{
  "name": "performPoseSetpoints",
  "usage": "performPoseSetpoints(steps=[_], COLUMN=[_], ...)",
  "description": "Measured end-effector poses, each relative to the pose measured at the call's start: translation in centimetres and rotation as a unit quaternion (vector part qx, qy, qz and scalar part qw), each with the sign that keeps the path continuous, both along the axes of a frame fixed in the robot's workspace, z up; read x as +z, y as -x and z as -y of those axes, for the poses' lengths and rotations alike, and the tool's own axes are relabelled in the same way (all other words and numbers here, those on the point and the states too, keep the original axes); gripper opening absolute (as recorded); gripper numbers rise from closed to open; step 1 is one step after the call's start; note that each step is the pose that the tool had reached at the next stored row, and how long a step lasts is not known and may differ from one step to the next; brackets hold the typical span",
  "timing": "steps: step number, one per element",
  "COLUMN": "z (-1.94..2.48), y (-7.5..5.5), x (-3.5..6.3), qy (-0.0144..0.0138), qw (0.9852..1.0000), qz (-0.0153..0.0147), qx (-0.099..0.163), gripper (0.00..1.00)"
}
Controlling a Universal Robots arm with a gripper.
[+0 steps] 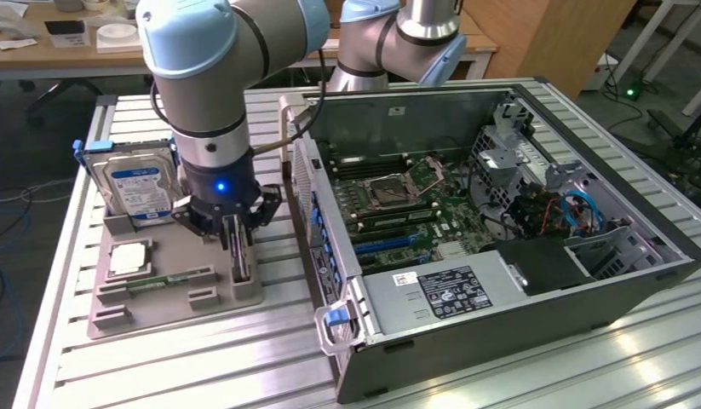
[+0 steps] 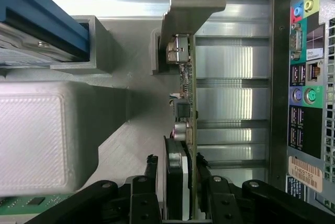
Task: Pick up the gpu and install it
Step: 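Pick up the gpu and move the gpu toward the slot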
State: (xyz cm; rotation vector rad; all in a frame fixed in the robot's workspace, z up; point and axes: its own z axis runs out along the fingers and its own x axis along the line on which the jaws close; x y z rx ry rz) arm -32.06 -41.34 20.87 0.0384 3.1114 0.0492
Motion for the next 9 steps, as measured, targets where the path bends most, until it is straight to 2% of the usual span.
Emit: performPoseSetpoints(steps=[9], z=[0.0], y=[0.1], x=[-0.03], qy=[0.0], qw=[1.0], qz=[0.0], qx=[0.0], gripper=[0.4])
